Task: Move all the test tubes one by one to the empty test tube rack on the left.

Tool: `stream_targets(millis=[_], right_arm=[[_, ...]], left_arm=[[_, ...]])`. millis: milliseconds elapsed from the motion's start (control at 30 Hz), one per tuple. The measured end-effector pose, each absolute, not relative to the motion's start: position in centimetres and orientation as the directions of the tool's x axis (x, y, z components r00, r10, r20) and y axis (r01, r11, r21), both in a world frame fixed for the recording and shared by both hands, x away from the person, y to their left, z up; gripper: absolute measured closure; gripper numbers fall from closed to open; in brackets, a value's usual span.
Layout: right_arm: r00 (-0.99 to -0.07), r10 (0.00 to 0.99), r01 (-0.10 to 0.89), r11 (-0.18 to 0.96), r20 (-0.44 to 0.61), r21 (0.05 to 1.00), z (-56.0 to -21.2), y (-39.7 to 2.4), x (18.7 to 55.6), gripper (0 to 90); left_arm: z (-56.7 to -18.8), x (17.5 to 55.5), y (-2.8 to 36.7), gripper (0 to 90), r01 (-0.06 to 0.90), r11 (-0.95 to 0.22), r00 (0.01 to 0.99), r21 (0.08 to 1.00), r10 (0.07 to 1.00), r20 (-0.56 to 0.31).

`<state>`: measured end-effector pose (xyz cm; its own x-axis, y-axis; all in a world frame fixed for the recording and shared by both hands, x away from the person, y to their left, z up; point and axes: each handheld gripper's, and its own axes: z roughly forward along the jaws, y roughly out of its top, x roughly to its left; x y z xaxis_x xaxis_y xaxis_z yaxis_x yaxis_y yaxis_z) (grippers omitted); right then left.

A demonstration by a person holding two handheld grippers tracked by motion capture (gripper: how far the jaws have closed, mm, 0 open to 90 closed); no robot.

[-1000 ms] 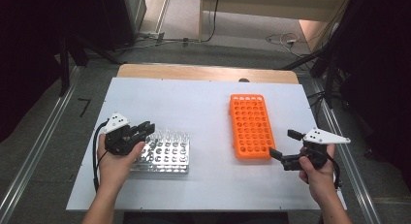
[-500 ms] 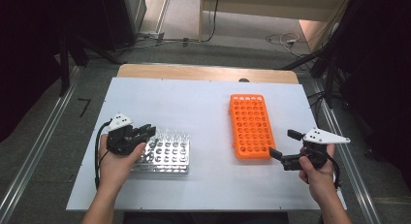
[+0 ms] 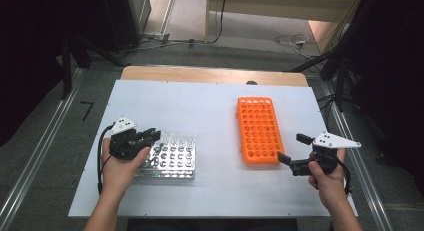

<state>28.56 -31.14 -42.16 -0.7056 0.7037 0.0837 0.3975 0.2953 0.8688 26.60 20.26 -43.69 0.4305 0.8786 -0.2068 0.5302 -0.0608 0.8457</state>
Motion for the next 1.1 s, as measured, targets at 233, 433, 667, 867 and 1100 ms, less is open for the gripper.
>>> stream_targets(millis=[233,433,667,867,1100], right_arm=[[-0.704,0.706,0.398,0.294,0.084,0.869,-42.2,-31.3,28.6,0.0],[-0.703,0.706,0.400,0.294,0.085,0.868,-42.2,-31.3,28.6,0.0],[-0.703,0.705,0.402,0.292,0.088,0.868,-42.2,-31.2,28.7,0.0],[-0.704,0.705,0.401,0.292,0.088,0.868,-42.3,-31.1,28.7,0.0],[-0.704,0.705,0.400,0.291,0.087,0.869,-42.3,-31.2,28.7,0.0]], left_arm=[[-43.5,26.5,20.6,51.3,0.525,-0.032,0.407,0.851,0.887,-0.217],[-43.3,26.3,21.1,35.1,0.506,0.009,0.394,0.863,0.887,-0.240],[-42.7,25.9,21.3,15.6,0.463,0.028,0.414,0.886,0.877,-0.244],[-42.2,25.4,21.1,1.8,0.419,0.017,0.464,0.908,0.856,-0.230],[-41.9,24.9,20.7,0.0,0.382,-0.006,0.521,0.924,0.827,-0.210]])
